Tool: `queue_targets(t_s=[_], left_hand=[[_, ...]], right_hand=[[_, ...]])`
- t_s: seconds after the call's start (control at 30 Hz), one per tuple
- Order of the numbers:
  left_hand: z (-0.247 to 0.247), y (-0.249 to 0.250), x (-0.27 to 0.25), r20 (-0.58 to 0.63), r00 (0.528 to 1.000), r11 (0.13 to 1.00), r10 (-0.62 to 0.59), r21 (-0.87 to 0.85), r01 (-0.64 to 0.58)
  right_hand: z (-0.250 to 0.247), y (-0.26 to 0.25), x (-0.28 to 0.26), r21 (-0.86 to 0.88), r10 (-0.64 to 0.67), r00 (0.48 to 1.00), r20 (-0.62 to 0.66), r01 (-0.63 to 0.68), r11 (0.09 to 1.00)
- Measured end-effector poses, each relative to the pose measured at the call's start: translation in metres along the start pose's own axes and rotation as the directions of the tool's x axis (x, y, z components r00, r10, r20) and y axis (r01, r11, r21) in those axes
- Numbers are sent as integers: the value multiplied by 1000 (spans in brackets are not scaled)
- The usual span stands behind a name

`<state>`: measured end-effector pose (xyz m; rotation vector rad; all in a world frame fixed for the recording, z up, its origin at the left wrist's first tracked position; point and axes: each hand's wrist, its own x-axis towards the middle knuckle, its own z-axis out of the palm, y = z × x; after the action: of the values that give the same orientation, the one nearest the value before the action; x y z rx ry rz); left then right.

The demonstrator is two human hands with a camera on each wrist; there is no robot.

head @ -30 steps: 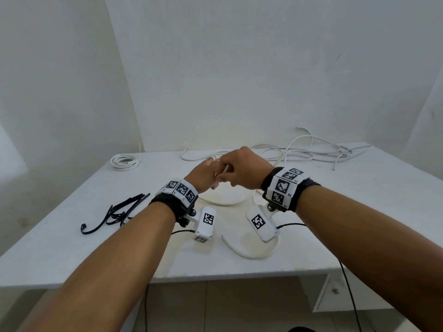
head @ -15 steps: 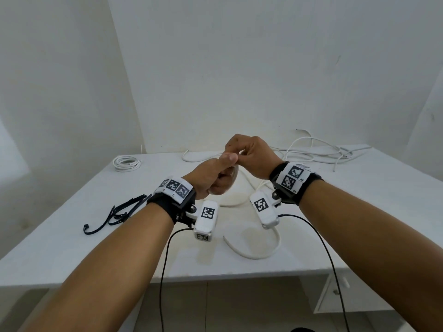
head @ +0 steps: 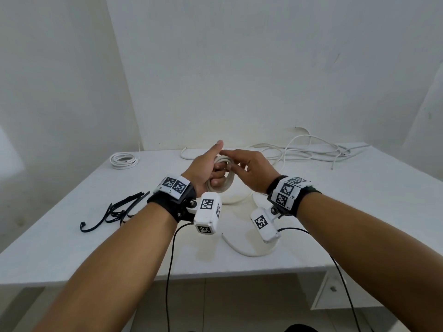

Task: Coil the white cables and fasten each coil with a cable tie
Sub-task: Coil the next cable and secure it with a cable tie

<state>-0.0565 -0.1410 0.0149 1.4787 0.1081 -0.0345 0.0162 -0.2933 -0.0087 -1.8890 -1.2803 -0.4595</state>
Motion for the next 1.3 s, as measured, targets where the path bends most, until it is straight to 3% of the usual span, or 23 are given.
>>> queue_targets(t_s=[0.1, 0.2, 0.37, 0.5, 0.63, 0.8, 0.97, 1.1, 1.3], left_hand=[[4, 5, 0, -210, 970, 983, 120, 162, -86], [-1, 8, 4, -311, 927, 945, 209, 307, -109], [-9, 4, 3, -277, 950, 989, 144, 71, -129], [-19, 2, 1, -464, 851, 951, 245, 287, -117], [-44, -1, -5, -550, 800, 952, 239, 294, -83], [-82, -7, -16, -595, 767, 950, 240, 308, -59], [-133, -3, -40, -695, 690, 958, 203, 287, 7], [-176, -5, -64, -785, 609, 988, 115, 155, 13], [-216, -16, -89, -826, 559, 993, 73, 113, 37]], right_hand=[[4, -1, 3, -90, -45, 995, -85, 37, 995], [8, -6, 7, -127, -21, 994, -111, 7, 992], [10, -18, 16, -71, 154, 987, -56, -158, 985], [26, -32, 28, -16, 257, 966, 18, -257, 966], [48, -48, 45, -36, 330, 939, 101, -328, 944], [75, -69, 62, -142, 332, 921, 203, -308, 941], [104, -77, 63, -51, 374, 893, 249, -374, 926], [129, -83, 58, -98, 307, 870, 385, -292, 951], [175, -96, 62, -177, 236, 793, 562, -164, 970]])
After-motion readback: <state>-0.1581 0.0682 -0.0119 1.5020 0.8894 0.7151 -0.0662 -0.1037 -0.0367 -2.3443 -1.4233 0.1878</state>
